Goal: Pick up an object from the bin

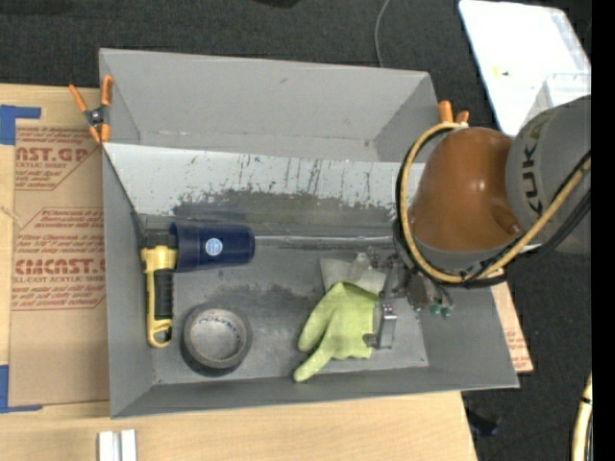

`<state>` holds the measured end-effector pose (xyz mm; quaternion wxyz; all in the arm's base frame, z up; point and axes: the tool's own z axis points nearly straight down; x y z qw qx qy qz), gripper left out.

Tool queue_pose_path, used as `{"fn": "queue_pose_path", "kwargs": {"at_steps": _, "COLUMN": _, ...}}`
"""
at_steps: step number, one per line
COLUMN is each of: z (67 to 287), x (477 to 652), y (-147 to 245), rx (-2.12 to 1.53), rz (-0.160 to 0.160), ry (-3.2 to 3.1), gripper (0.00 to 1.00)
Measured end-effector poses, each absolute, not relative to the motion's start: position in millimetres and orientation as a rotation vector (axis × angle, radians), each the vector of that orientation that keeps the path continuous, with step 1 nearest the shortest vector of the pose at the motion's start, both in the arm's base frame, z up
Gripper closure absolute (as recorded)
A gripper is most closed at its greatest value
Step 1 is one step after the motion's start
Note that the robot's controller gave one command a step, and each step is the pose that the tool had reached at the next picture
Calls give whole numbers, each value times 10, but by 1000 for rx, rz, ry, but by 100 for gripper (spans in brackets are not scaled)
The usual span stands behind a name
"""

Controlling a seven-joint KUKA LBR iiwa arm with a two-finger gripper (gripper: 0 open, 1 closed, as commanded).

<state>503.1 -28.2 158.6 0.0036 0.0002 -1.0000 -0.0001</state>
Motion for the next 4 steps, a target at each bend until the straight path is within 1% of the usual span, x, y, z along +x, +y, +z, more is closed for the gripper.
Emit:
{"fn": "queue_pose_path", "kwargs": {"at_steps": 1, "z": 1625, "x": 5050, "y": -282, "rx": 1, "rz": 1, "ry": -3142, "gripper": 0}}
{"fn": "queue_pose_path", "kwargs": {"at_steps": 2, "z": 1061, "x": 4919, "y": -195, "rx": 341, "rz": 2, "ry": -3130, "gripper": 0}}
{"fn": "queue_pose_path", "kwargs": {"at_steps": 3, "z": 545, "x": 4938, "y": -170, "rx": 466, "rz": 4, "ry": -3133, "gripper": 0}}
{"fn": "queue_pose_path", "kwargs": {"at_steps": 4, "z": 951, "x": 4845, "y": 302, "rx": 925, "rz": -1, "ry": -3003, "gripper": 0}}
